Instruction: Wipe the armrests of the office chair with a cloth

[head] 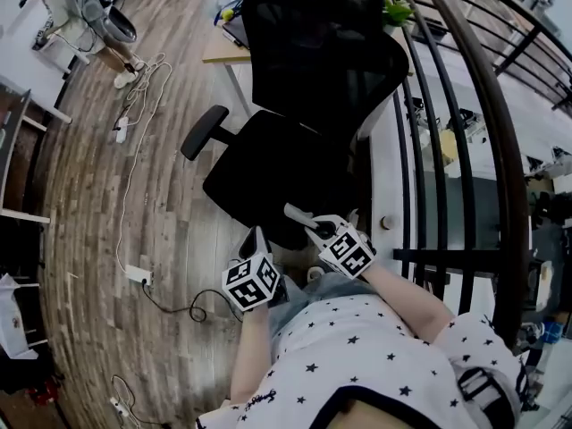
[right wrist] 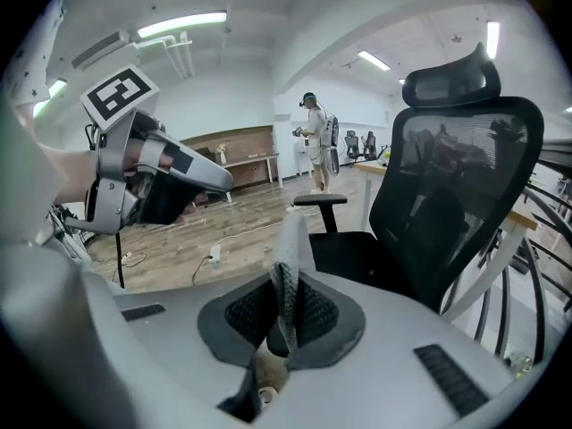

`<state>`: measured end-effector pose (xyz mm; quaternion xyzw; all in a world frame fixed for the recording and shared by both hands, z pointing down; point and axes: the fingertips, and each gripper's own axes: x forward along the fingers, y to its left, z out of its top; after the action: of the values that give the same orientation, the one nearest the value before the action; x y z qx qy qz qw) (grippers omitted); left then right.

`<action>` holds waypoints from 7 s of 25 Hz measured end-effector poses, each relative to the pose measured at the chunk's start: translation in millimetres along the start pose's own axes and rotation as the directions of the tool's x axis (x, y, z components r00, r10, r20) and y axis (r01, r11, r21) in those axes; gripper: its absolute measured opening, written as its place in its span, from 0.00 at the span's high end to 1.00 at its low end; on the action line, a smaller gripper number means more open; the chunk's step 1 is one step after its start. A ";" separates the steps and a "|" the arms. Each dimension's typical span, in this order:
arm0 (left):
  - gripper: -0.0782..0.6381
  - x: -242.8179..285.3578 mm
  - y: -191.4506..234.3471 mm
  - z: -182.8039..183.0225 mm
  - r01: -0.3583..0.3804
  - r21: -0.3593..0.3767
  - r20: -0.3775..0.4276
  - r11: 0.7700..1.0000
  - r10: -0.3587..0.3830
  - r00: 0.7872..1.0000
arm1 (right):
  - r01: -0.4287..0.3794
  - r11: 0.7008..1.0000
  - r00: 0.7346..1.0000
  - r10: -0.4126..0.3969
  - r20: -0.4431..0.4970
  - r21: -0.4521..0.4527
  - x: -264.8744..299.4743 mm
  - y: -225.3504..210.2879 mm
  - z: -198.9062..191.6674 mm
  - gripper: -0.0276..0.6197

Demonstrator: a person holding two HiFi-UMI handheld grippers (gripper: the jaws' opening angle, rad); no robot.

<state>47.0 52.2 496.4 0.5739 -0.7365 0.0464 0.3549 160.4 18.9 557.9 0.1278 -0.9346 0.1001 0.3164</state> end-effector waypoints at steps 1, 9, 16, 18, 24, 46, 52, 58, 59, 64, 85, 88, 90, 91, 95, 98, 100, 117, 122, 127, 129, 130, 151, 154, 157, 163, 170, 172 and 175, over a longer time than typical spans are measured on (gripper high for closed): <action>0.88 0.5 3.6 3.9 -0.001 -0.003 0.005 1.000 0.001 1.000 | -0.004 1.000 1.000 0.004 0.008 -0.007 0.9 1.0 7.9 0.92; 0.88 0.1 52.8 35.3 0.004 -0.012 0.026 1.000 -0.003 1.000 | 0.010 1.000 0.998 -0.009 0.058 -0.010 24.8 17.6 57.9 0.92; 0.88 2.0 112.5 76.6 0.036 0.026 0.011 0.999 -0.036 0.999 | 0.082 0.996 0.990 -0.087 0.107 0.047 67.7 24.0 116.9 0.92; 0.88 2.4 129.5 88.3 0.051 0.036 0.001 0.998 -0.051 0.999 | 0.103 0.993 0.988 -0.109 0.110 0.057 80.3 26.2 134.4 0.92; 0.88 13.9 179.6 119.3 0.092 0.075 -0.027 0.993 -0.090 0.996 | 0.160 0.983 0.975 -0.172 0.144 0.091 117.2 36.0 182.3 0.92; 0.88 47.0 304.1 189.2 0.170 0.095 -0.068 0.981 -0.164 0.984 | 0.302 0.937 0.927 -0.331 0.173 0.174 207.5 46.0 275.0 0.92; 0.88 49.4 315.2 193.7 0.153 0.080 -0.059 0.985 -0.149 0.987 | 0.320 0.930 0.917 -0.352 0.188 0.182 205.6 34.8 286.5 0.92; 0.88 62.6 332.1 220.0 0.145 0.064 -0.061 0.987 -0.141 0.988 | 0.328 0.930 0.916 -0.356 0.186 0.165 225.9 20.4 317.1 0.92; 0.88 65.5 339.0 228.0 0.145 0.061 -0.064 0.988 -0.141 0.988 | 0.331 0.931 0.917 -0.356 0.181 0.154 234.4 18.2 326.3 0.92; 0.88 89.2 345.2 231.5 0.132 0.065 -0.086 0.989 -0.126 0.988 | 0.337 0.933 0.919 -0.355 0.173 0.127 254.6 -8.4 331.7 0.92; 0.88 194.3 320.1 257.7 0.092 0.073 -0.177 0.993 -0.077 0.981 | 0.343 0.932 0.932 -0.353 0.080 0.118 322.3 -160.5 320.9 0.92; 0.88 206.8 318.7 261.1 0.095 0.073 -0.186 0.993 -0.080 0.979 | 0.344 0.931 0.934 -0.352 0.055 0.119 335.1 -175.6 314.8 0.92; 0.88 214.0 318.3 262.7 0.098 0.072 -0.191 0.993 -0.083 0.978 | 0.344 0.932 0.935 -0.352 0.049 0.114 343.6 -185.2 314.0 0.92; 0.88 217.6 318.1 262.8 0.098 0.073 -0.194 0.993 -0.082 0.978 | 0.343 0.933 0.936 -0.349 0.043 0.112 348.2 -189.8 312.7 0.92; 0.88 232.9 314.8 257.2 0.097 0.078 -0.223 0.992 -0.078 0.972 | 0.337 0.936 0.941 -0.340 0.007 0.105 367.1 -210.9 300.7 0.92; 0.88 243.1 313.6 252.0 0.094 0.078 -0.246 0.992 -0.073 0.967 | 0.330 0.940 0.944 -0.328 -0.028 0.093 383.4 -225.4 289.3 0.92; 0.88 248.4 313.7 249.7 0.090 0.077 -0.257 0.993 -0.067 0.964 | 0.323 0.942 0.946 -0.320 -0.049 0.088 394.4 -232.7 282.9 0.92; 0.88 271.0 315.4 238.4 0.059 0.064 -0.296 0.996 -0.037 0.955 | 0.285 0.956 0.942 -0.265 -0.207 0.074 450.8 -246.3 226.4 0.92; 0.88 269.6 315.3 236.7 0.053 0.059 -0.298 0.997 -0.033 0.954 | 0.301 0.948 0.940 -0.277 -0.201 0.103 452.7 -245.4 225.7 0.92; 0.88 268.0 311.1 237.3 0.055 0.057 -0.290 0.997 -0.036 0.956 | 0.299 0.948 0.938 -0.272 -0.213 0.107 453.3 -245.9 224.2 0.92; 0.88 266.9 310.7 238.3 0.054 0.057 -0.286 0.997 -0.036 0.958 | 0.299 0.948 0.938 -0.270 -0.220 0.110 453.8 -244.6 224.2 0.92; 0.88 266.1 310.7 238.5 0.054 0.057 -0.286 0.997 -0.035 0.958 | 0.298 0.948 0.937 -0.268 -0.223 0.112 453.8 -243.1 224.2 0.92; 0.88 236.6 313.8 227.0 0.101 0.083 -0.300 0.991 -0.071 0.951 | 0.288 0.948 0.941 -0.255 -0.221 0.136 449.0 -190.7 216.5 0.92; 0.88 231.9 316.5 226.5 0.110 0.088 -0.302 0.990 -0.078 0.950 | 0.290 0.947 0.941 -0.255 -0.224 0.141 448.8 -183.5 215.8 0.92; 0.88 226.5 320.1 225.9 0.117 0.092 -0.305 0.989 -0.084 0.949 | 0.289 0.946 0.940 -0.253 -0.228 0.144 448.5 -175.4 215.7 0.92; 0.88 219.0 326.7 223.1 0.130 0.097 -0.309 0.987 -0.094 0.946 | 0.291 0.945 0.939 -0.254 -0.232 0.146 448.5 -159.7 212.9 0.92; 0.88 211.1 333.9 221.0 0.147 0.105 -0.315 0.984 -0.108 0.943 | 0.290 0.946 0.939 -0.252 -0.236 0.145 449.2 -140.5 211.6 0.92; 0.88 208.7 335.6 220.6 0.154 0.106 -0.317 0.982 -0.113 0.942 | 0.287 0.947 0.938 -0.249 -0.239 0.142 450.0 -134.8 211.3 0.92; 0.88 204.9 338.6 219.3 0.162 0.108 -0.319 0.981 -0.121 0.940 | 0.287 0.948 0.938 -0.248 -0.243 0.139 451.0 -126.8 210.5 0.92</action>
<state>-371.6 -104.5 566.1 0.6333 -0.6234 0.1594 0.4301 -266.4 -236.8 685.4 0.2688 -0.8551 0.1499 0.4172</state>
